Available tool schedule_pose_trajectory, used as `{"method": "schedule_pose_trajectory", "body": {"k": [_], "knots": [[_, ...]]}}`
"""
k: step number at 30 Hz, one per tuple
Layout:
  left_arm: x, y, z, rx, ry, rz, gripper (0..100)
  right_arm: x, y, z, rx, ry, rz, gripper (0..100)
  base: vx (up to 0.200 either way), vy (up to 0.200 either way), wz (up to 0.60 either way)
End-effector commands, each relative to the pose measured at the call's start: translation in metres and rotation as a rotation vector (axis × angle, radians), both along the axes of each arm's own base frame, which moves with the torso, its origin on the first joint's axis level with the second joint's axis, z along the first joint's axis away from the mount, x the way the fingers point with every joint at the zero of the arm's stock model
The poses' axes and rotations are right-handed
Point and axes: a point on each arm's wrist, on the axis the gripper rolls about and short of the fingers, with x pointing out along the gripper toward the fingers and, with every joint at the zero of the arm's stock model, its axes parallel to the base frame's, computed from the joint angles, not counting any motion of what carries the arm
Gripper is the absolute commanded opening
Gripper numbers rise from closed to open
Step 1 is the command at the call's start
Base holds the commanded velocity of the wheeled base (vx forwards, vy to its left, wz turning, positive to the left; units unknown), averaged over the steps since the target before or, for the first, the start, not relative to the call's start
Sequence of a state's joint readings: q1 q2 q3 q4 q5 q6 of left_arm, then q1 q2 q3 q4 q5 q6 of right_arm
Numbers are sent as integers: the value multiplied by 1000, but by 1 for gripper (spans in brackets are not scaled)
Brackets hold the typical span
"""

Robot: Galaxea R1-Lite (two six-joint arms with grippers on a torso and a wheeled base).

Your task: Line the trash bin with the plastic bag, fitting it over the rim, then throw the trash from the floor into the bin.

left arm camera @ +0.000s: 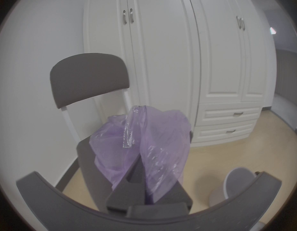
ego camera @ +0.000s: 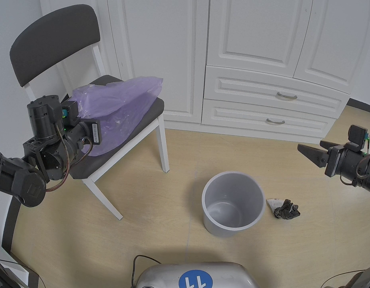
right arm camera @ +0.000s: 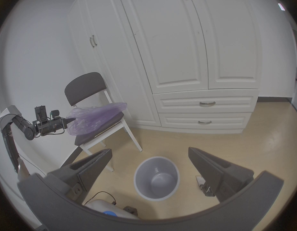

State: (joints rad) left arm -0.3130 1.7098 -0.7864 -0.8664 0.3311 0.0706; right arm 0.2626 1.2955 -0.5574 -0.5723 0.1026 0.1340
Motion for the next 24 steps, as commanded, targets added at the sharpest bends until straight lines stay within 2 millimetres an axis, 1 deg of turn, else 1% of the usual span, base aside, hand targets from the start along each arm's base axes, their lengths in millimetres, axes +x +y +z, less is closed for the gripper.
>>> {"method": "schedule_pose_trajectory", "body": {"k": [1,3,6,9,11,13,14,15,16,17,18,19,20,21,23,24], "knots": [[-16,-24,23,-99,-68,-169,0,27,41,9,-51,19,-35,100,0,0,0],[-19,-27,23,-101,-68,-182,0,31,44,2,-69,38,-71,100,0,0,0],[-25,-25,25,-111,-76,-189,0,29,45,-8,-74,57,-67,100,0,0,0],[-42,-28,28,-154,-85,-240,0,30,52,-15,-68,46,-45,100,0,0,0],[-55,-28,25,-183,-71,-288,0,28,57,-17,-55,31,-21,100,0,0,0],[-63,-26,22,-187,-64,-330,0,28,62,-21,-51,27,12,100,0,0,0],[-63,-26,22,-185,-64,-333,0,28,63,-21,-51,27,15,100,0,0,0],[-67,-25,26,-195,-83,-369,0,32,70,-25,-49,29,43,100,0,0,0],[-69,-24,27,-198,-91,-377,0,33,73,-27,-49,32,50,100,0,0,0],[-72,-24,28,-198,-96,-390,0,36,80,-32,-55,45,67,100,0,0,0],[-74,-25,27,-197,-93,-393,0,39,84,-38,-60,56,73,100,0,0,0],[-74,-25,27,-197,-93,-393,0,39,84,-38,-60,56,73,100,0,0,0],[-75,-26,25,-196,-86,-400,0,46,90,-46,-63,57,73,100,0,0,0],[-76,-27,25,-195,-86,-404,0,47,95,-48,-59,49,82,100,0,0,0],[-76,-27,26,-197,-87,-406,0,46,96,-49,-59,47,87,100,0,0,0],[-78,-28,28,-200,-97,-411,0,45,104,-55,-58,42,103,100,0,0,0]]}}
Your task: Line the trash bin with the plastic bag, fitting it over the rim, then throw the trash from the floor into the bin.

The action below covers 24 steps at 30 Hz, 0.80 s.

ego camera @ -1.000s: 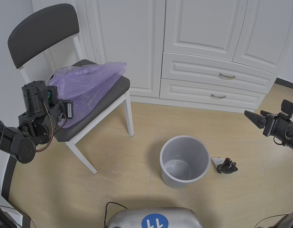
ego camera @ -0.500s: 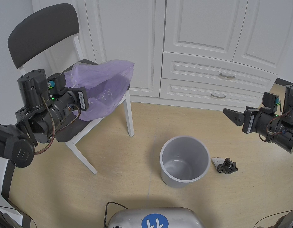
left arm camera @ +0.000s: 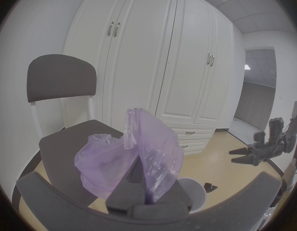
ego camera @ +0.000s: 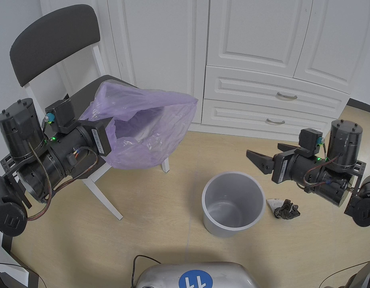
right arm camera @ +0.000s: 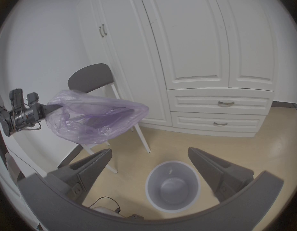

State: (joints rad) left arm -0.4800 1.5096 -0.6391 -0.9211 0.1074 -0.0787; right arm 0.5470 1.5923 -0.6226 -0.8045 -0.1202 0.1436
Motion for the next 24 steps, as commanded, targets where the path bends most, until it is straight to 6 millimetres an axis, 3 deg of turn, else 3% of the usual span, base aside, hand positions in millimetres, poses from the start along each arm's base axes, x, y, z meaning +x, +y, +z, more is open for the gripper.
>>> {"method": "schedule_pose_trajectory", "body": {"k": [1,9,15,24], "knots": [[-11,0,7,-16,-28,-22,0,7,22,-29,-38,58,39,100,0,0,0],[-21,1,19,-43,-68,-41,0,13,39,-56,-91,124,50,100,0,0,0],[-31,-5,23,-55,-82,-79,0,29,50,-83,-94,159,41,100,0,0,0],[-40,-7,29,-70,-106,-107,0,48,65,-95,-13,156,-14,100,0,0,0]]}}
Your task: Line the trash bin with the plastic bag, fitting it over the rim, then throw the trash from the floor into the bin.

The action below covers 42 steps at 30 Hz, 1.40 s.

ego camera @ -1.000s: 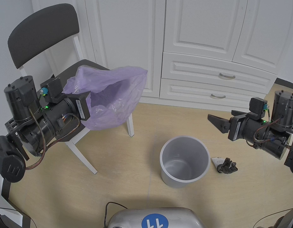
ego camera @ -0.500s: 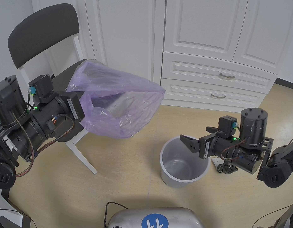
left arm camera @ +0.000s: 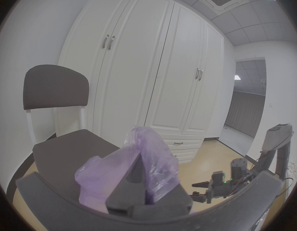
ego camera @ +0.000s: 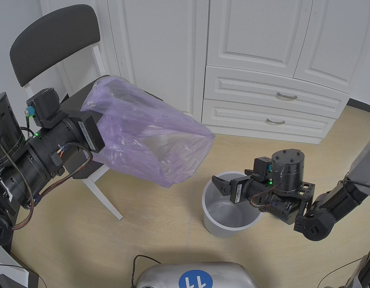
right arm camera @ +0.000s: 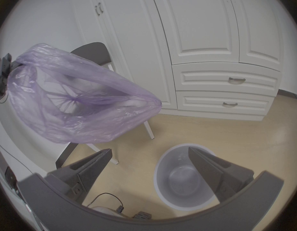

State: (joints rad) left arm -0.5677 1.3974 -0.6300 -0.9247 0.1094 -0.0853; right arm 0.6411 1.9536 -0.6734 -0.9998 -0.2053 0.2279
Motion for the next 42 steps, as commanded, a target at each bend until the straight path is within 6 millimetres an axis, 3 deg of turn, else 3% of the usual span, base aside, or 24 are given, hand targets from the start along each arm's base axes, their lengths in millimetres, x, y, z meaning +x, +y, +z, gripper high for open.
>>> {"method": "schedule_pose_trajectory", "body": {"k": [1,7,14,24,29,33,39,42], "knots": [[-8,-2,4,-11,-17,-25,0,12,10,-21,-5,46,-11,100,0,0,0],[-19,-3,9,-20,-37,-55,0,26,17,-29,27,53,-58,100,0,0,0],[-26,-5,6,-10,-34,-86,0,28,10,-17,49,27,-79,100,0,0,0],[-21,-7,2,0,-18,-82,0,-1,-21,4,-62,-19,-52,100,0,0,0],[-20,-8,1,3,-13,-80,0,-5,-24,10,-49,-30,-30,100,0,0,0],[-22,-8,1,2,-16,-83,0,2,-21,1,-49,-12,-32,100,0,0,0],[-25,-8,6,-12,-31,-88,0,8,-5,-20,-53,40,-13,100,0,0,0],[-34,-9,10,-25,-48,-115,0,21,8,-27,9,33,-30,100,0,0,0]]}}
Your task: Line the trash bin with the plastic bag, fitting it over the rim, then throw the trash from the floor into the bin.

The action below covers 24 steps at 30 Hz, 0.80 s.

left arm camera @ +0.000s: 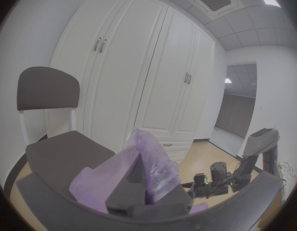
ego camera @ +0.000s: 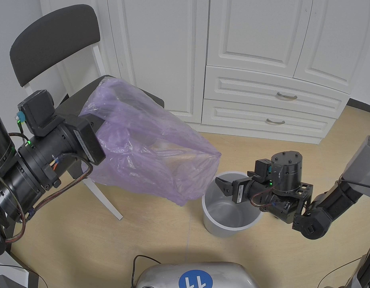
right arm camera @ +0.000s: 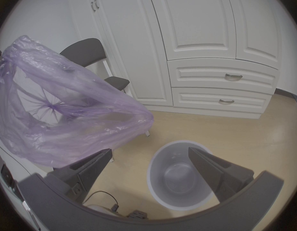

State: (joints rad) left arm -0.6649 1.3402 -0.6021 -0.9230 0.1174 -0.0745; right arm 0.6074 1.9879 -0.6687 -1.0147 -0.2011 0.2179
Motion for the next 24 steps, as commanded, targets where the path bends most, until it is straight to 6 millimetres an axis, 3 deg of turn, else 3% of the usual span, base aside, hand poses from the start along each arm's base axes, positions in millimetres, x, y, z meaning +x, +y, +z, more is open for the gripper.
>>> {"method": "schedule_pose_trajectory", "body": {"k": [1,13,24], "knots": [[-9,0,5,-18,-20,-28,0,12,15,-16,31,16,-4,100,0,0,0],[-35,3,17,-56,-66,-107,0,24,24,-3,216,-23,-26,100,0,0,0],[-46,12,28,-94,-108,-109,0,27,17,5,324,6,6,100,0,0,0]]}}
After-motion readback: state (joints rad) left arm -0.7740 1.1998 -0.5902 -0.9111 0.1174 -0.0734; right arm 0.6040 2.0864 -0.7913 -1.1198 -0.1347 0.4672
